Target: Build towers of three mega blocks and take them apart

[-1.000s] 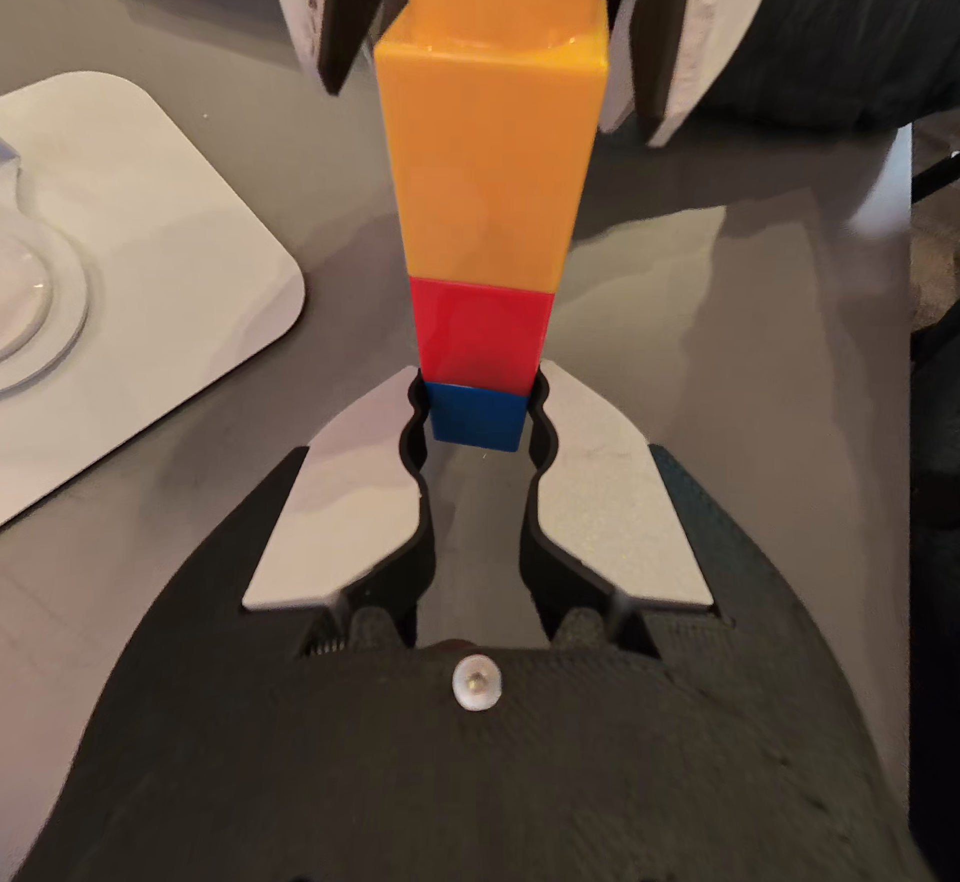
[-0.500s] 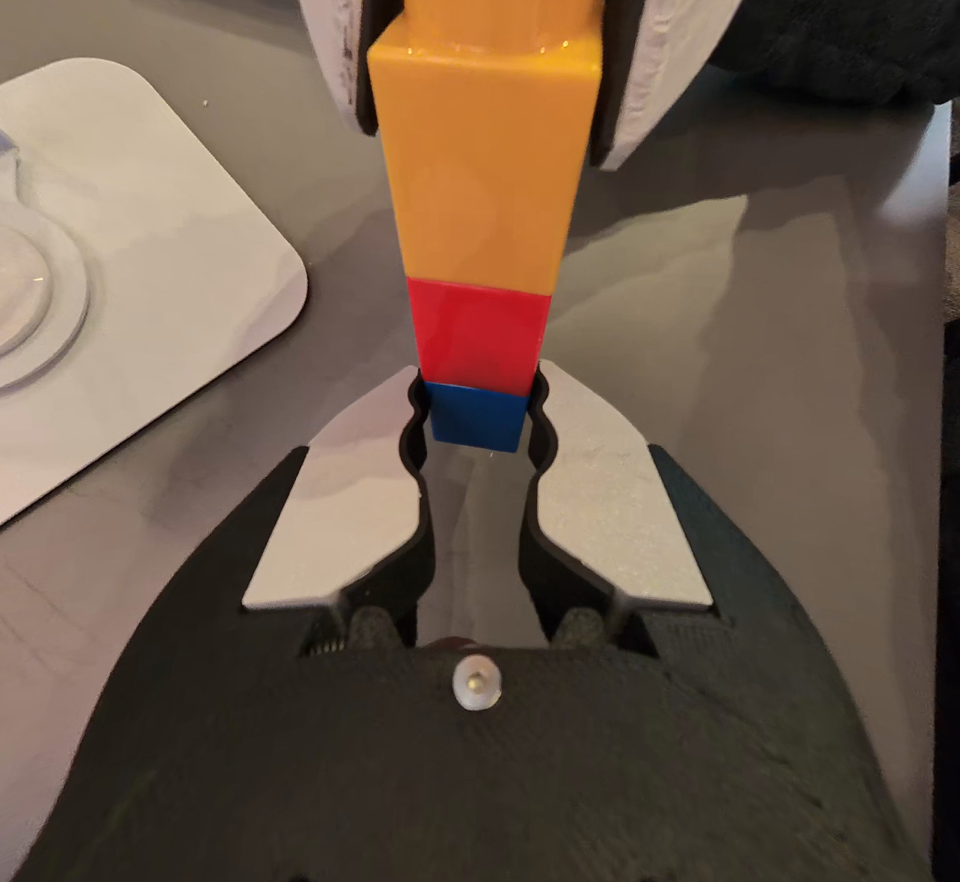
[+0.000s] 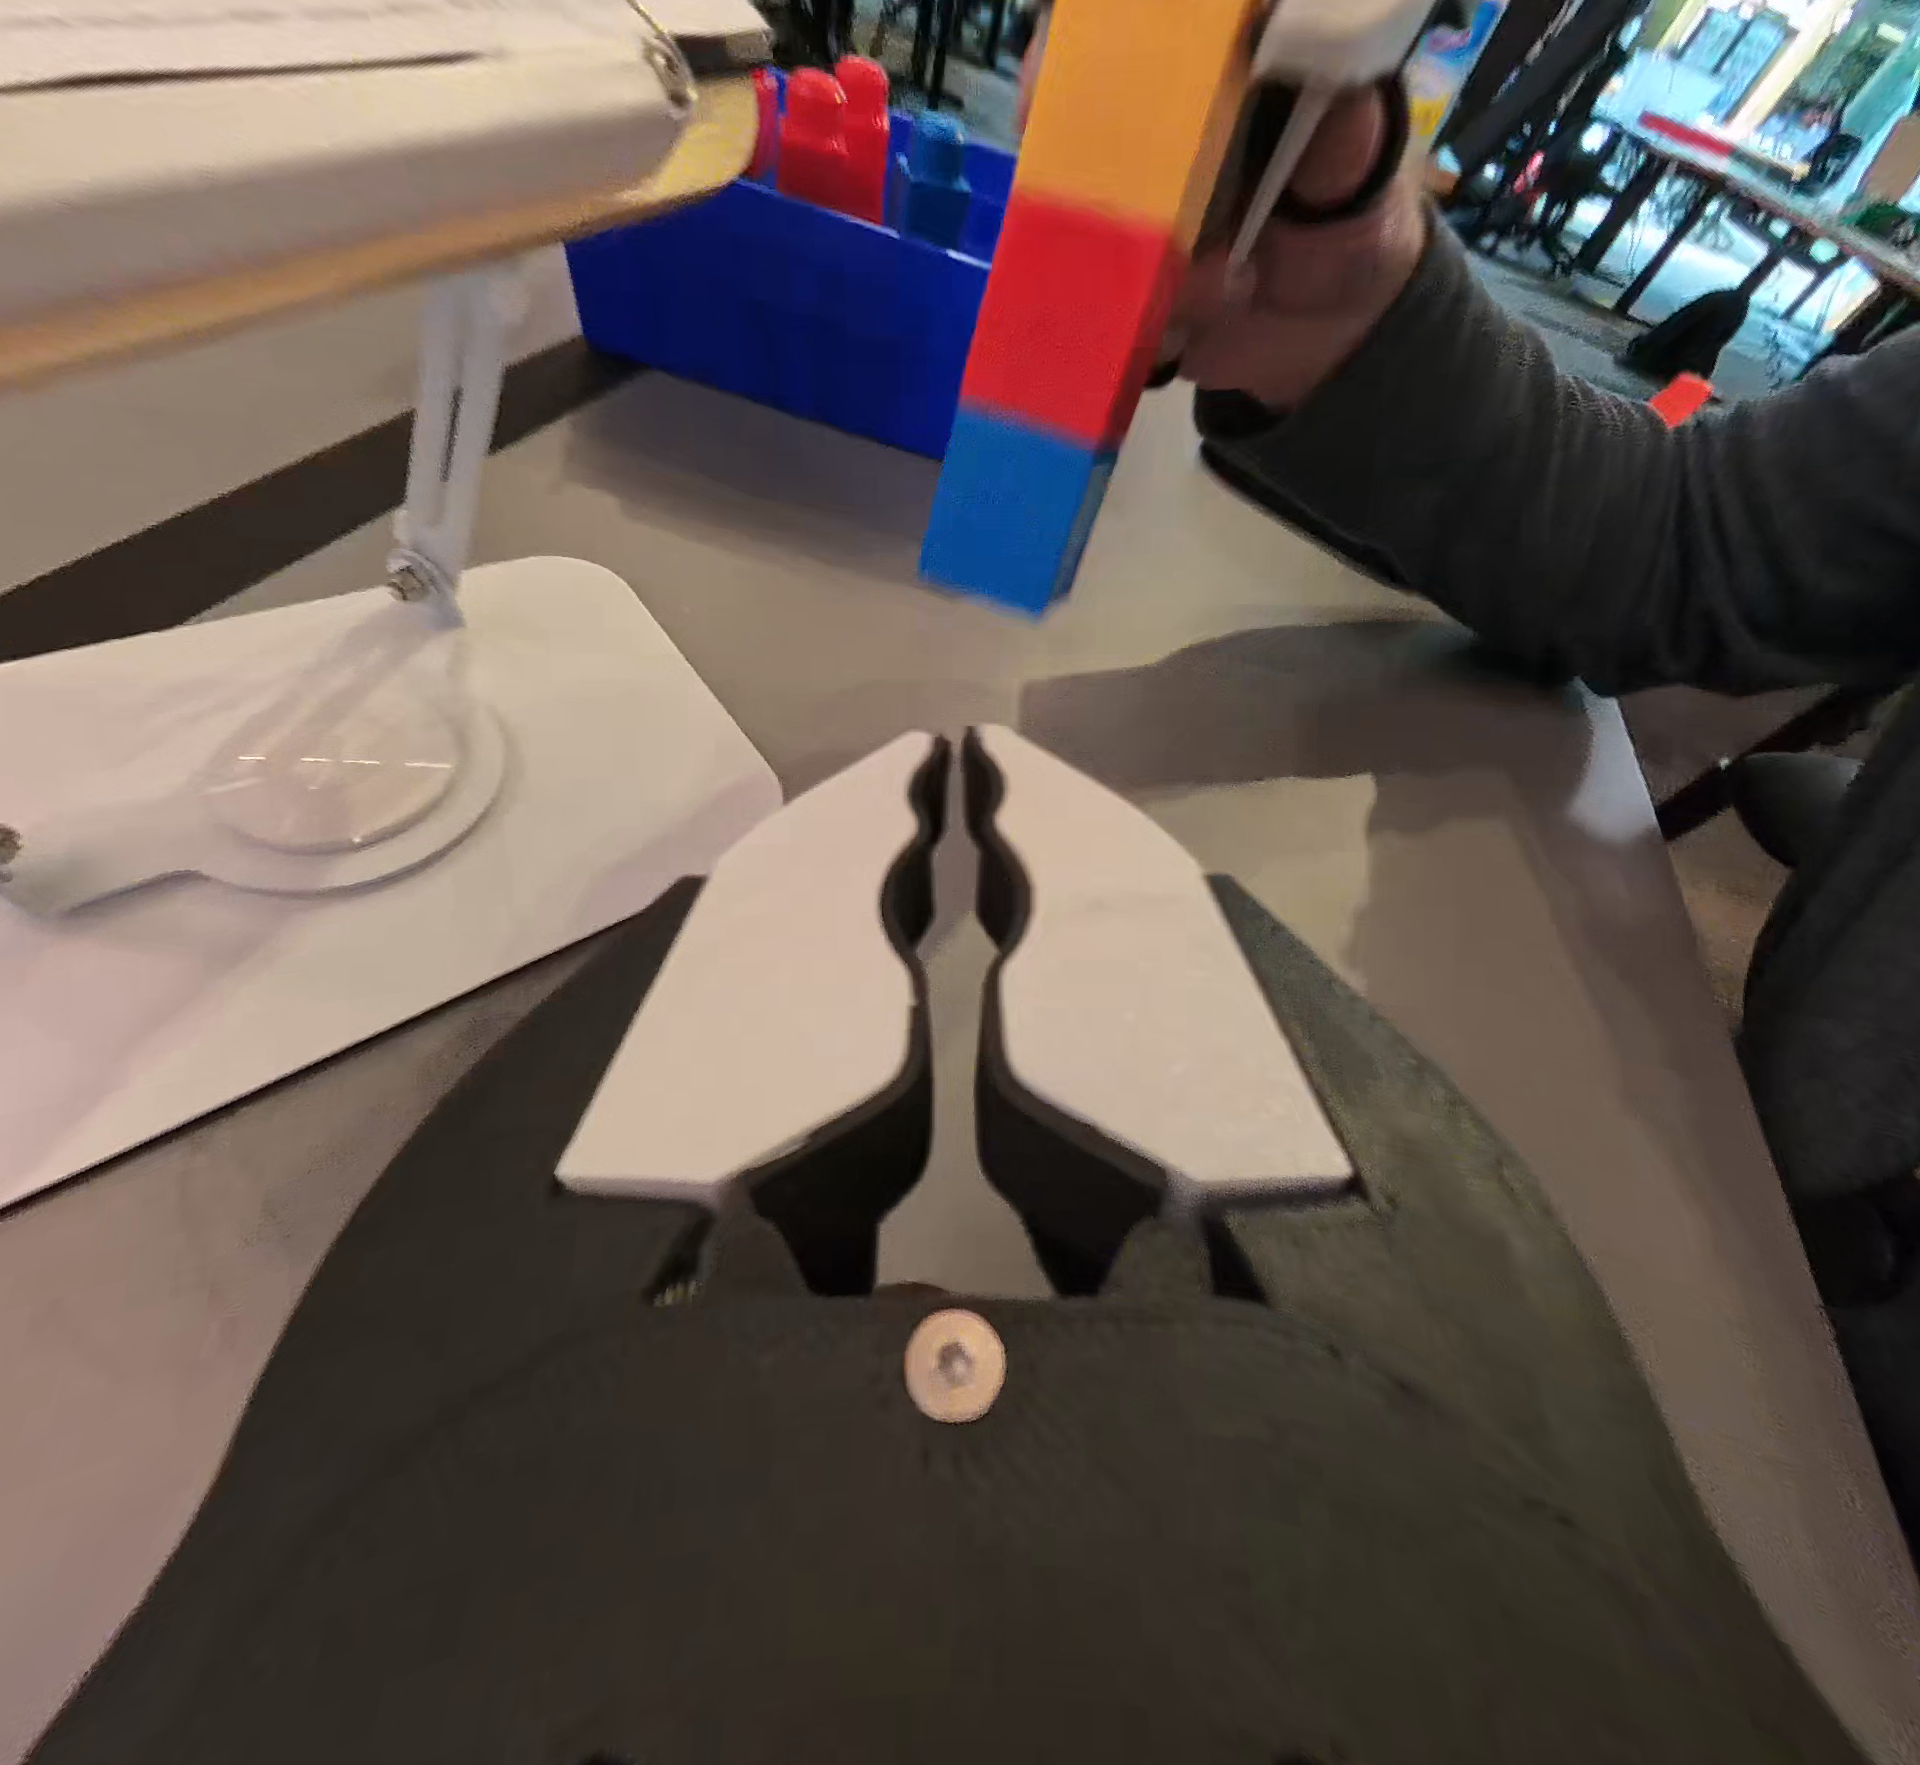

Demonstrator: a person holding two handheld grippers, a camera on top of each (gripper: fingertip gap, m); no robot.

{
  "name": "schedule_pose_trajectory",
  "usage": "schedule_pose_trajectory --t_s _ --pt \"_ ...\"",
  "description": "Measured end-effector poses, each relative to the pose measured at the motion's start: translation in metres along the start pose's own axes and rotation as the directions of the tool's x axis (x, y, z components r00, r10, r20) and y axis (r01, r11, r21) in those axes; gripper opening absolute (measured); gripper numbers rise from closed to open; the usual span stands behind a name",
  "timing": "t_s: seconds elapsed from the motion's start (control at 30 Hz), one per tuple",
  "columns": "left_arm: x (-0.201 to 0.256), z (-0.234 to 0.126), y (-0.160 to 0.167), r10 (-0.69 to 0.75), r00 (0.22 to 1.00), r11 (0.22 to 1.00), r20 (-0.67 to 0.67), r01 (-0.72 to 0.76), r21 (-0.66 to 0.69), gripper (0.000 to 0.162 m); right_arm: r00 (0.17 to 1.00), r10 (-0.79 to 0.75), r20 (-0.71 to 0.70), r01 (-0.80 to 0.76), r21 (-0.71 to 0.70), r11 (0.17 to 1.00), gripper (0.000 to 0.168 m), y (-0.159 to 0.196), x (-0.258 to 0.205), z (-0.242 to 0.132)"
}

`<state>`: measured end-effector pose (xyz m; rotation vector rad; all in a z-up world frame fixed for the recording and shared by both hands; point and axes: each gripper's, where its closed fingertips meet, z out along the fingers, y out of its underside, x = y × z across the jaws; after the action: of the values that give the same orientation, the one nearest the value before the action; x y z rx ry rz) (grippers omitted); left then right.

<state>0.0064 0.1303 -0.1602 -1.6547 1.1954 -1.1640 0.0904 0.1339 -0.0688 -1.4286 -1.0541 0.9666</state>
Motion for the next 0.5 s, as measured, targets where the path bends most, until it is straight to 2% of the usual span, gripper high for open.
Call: schedule_pose_trajectory --t_s 0.13,0.27,0.37,0.5 --pt "-0.013 -0.003 0.007 0.005 0.999 1.000 0.052 -0.005 -0.004 0.000 0.974 -0.059 -0.219 0.063 0.015 0.998 0.036 -0.042 0.031 -0.068" --pt "-0.017 -0.001 0.011 0.009 0.997 1.000 0.076 -0.008 -0.009 0.000 0.906 -0.106 -0.411 0.097 -0.044 0.994 0.036 -0.063 0.053 -0.138" --pt "-0.020 0.000 0.015 0.023 0.995 0.999 0.095 -0.020 -0.029 0.000 0.843 -0.107 -0.527 0.062 -0.102 0.993 0.036 -0.060 0.065 -0.186" --pt "-0.021 -0.001 0.014 -0.009 0.996 1.000 0.085 0.009 0.001 0.000 0.725 -0.111 -0.680 -0.048 -0.211 0.976 0.036 -0.032 0.086 -0.242"
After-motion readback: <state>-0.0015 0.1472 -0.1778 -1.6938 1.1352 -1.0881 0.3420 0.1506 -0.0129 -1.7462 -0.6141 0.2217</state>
